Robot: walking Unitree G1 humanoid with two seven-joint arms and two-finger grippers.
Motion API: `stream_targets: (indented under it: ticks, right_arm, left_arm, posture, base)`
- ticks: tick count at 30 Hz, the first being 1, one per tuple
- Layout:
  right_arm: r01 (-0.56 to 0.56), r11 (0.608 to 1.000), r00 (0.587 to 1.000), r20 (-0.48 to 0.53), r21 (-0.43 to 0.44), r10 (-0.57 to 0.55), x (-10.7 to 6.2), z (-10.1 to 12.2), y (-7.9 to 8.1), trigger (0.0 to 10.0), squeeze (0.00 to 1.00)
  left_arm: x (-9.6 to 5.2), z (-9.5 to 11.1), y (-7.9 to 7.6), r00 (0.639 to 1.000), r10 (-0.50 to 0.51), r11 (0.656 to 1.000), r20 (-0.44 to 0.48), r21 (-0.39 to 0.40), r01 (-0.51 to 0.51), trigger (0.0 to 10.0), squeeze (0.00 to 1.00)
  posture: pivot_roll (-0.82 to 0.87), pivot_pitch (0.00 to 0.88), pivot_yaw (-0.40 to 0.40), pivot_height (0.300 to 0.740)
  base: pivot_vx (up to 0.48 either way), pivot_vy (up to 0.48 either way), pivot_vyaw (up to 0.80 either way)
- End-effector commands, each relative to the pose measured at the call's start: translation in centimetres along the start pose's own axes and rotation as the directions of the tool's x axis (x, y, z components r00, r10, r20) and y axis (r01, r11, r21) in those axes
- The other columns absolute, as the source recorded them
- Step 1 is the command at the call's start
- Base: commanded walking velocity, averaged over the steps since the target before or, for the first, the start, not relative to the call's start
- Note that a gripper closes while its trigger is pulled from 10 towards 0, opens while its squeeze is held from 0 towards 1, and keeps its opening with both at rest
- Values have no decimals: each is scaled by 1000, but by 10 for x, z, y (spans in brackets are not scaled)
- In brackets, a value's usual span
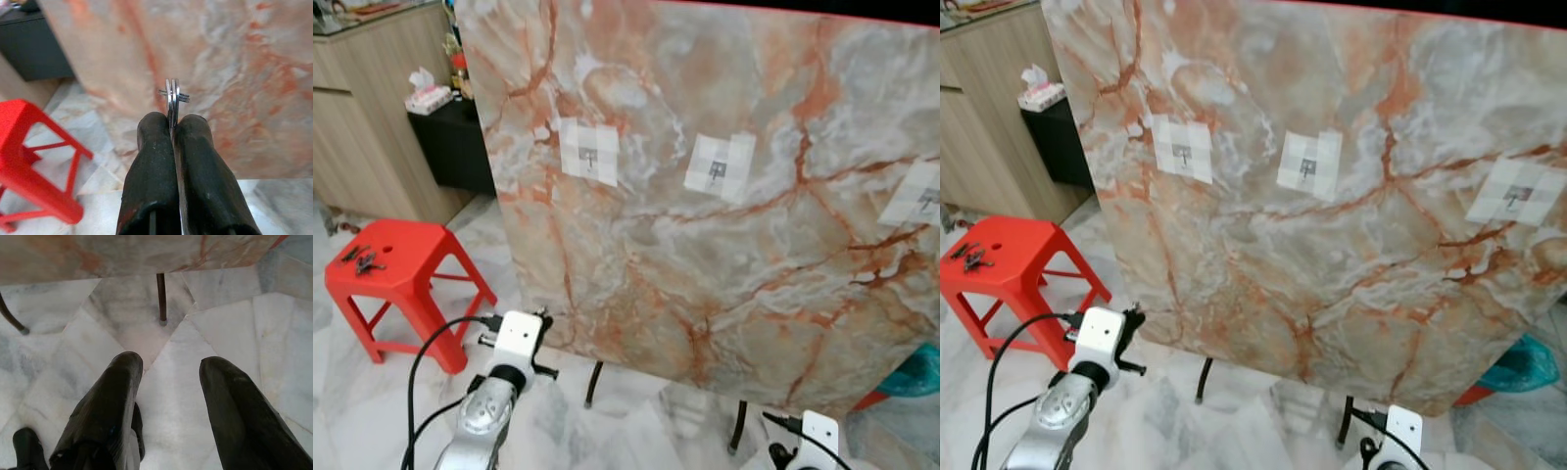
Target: Hang keys on a hook
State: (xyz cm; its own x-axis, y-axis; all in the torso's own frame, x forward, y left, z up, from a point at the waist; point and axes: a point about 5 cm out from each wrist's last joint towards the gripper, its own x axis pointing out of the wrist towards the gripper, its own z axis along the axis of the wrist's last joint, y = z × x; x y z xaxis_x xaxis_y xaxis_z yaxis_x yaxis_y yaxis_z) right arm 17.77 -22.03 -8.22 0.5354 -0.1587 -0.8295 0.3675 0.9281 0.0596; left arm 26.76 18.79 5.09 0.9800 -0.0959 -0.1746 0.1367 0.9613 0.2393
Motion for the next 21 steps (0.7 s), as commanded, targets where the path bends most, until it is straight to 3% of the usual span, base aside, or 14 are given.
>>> stream_targets:
  ticks: [1, 9, 21]
  right_arm:
    - [-19, 1000, 1000, 4, -6, 19, 1, 2, 6, 10000, 0]
    - [-19, 1000, 1000, 5, -16, 19, 1, 3, 4, 10000, 0]
    - [-18, 1000, 1000, 8, -14, 18, 1, 3, 4, 10000, 0]
  left_arm:
    - [1, 6, 10, 999, 35, 999, 17, 22, -35, 10000, 0]
    - [4, 19, 9, 997, 15, 999, 69, 33, -17, 10000, 0]
    - [2, 26, 7, 994, 14, 999, 108, -39, -9, 10000, 0]
  posture:
    - [88, 0, -70, 740]
    - [90, 0, -76, 740]
    - [94, 0, -74, 740]
  base:
    - [0, 0, 0]
    - [0, 0, 0]
    - [0, 34, 0]
